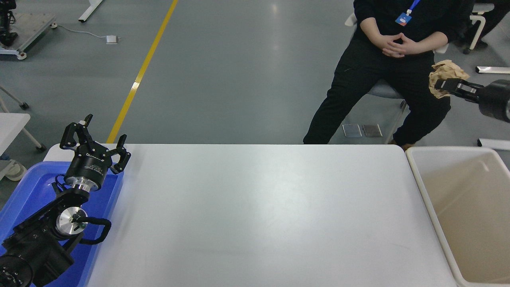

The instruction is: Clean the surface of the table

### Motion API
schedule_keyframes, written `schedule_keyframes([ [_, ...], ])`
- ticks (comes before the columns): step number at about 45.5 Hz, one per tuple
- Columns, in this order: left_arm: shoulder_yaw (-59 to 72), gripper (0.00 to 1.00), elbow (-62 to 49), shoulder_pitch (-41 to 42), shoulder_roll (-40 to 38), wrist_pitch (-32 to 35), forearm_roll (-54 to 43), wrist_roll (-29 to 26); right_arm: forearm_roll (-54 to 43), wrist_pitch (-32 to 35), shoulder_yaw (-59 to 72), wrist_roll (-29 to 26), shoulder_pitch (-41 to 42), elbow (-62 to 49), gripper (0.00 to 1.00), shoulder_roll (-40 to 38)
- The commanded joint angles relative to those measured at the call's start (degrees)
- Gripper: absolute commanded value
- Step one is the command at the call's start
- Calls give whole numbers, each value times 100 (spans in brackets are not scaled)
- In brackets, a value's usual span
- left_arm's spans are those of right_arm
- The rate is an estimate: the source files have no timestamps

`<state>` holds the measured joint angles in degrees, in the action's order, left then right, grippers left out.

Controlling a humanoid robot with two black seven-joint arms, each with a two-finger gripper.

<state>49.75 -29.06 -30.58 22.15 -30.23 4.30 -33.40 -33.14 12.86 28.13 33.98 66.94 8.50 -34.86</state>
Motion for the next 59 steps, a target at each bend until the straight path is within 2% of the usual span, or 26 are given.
schedule_keyframes([
  [1, 0, 100, -3, 0, 0, 0, 0, 0, 633, 24, -18, -813, -576, -709, 0, 14],
  [21, 0, 100, 6, 0, 0, 0, 0, 0, 1283, -64, -571, -2676, -1218, -1114, 0, -47],
  [32, 0, 100, -3, 0, 0, 0, 0, 0, 1283, -398, -871, -3362, -1534, -1202, 0, -12],
  [40, 0, 100, 6, 0, 0, 0, 0, 0, 1301, -582, -950, -3477, -1815, -1184, 0, 110],
  [59, 0, 100, 6, 0, 0, 0, 0, 0, 1310, -1039, -1187, -3521, -2615, -1167, 0, 1042],
])
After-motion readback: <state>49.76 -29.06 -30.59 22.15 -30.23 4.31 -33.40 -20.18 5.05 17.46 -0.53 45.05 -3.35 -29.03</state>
